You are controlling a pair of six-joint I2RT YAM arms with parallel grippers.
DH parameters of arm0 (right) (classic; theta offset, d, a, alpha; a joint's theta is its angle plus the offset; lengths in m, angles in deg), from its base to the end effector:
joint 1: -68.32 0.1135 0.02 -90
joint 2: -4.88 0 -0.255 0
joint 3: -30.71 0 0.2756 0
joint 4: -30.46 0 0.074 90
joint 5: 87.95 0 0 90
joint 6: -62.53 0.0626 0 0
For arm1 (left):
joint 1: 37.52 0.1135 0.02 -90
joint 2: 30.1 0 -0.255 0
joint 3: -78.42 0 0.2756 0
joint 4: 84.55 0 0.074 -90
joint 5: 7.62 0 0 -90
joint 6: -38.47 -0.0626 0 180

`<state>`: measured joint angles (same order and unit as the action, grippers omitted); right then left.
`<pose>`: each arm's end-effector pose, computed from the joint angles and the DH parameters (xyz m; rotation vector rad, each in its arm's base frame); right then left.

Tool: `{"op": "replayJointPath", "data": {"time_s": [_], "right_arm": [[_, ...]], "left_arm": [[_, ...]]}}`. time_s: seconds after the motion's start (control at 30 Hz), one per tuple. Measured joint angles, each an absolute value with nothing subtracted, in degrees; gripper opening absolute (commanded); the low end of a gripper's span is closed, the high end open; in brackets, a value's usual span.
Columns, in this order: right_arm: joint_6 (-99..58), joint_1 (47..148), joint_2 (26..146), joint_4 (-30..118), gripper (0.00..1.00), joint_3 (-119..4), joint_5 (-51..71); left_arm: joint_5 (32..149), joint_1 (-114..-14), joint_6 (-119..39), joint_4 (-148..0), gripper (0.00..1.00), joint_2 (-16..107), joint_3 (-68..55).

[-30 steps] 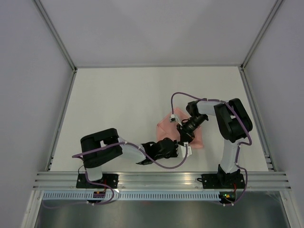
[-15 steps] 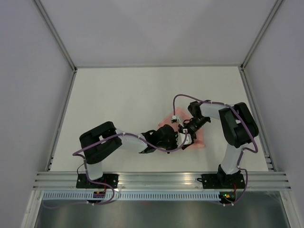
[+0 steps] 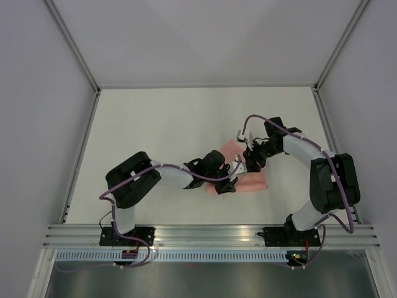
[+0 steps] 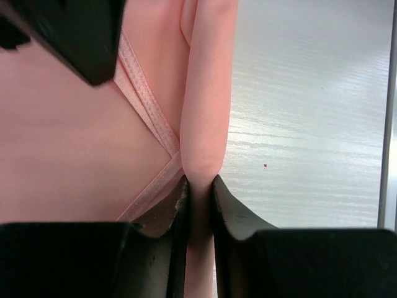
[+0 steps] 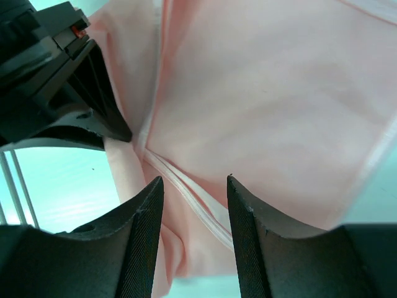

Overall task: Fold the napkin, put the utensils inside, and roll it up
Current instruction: Roll the napkin with the utensil

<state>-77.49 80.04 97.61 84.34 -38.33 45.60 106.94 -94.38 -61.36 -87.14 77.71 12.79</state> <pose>0.2950 0.1052 0.1409 -1.4084 2.1392 0.8742 0.1986 -0.3518 0.0878 1.4873 1.8240 -0.9070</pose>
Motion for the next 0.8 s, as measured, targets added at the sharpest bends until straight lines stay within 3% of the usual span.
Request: {"op": "replayJointPath", "data": {"time_s": [0.27,0.63,0.8], "right_arm": [[-78.6,75.3,88.0,83.1,0.53,-33.8,47.4],[-86.3,75.7,78.9,84.9,0.60,-24.5,49.9],[-84.8,80.0,73.2,79.0,0.62,-17.0,46.4]], "left_arm": [[114.4,-91.3,-57.1,-81.4,0.02,81.5,6.9],[124.9,-87.4,-51.3,-75.0,0.02,86.8,0.2],[129.3,-85.9,-48.8,-72.7,0.02,89.4,-2.5]]}}
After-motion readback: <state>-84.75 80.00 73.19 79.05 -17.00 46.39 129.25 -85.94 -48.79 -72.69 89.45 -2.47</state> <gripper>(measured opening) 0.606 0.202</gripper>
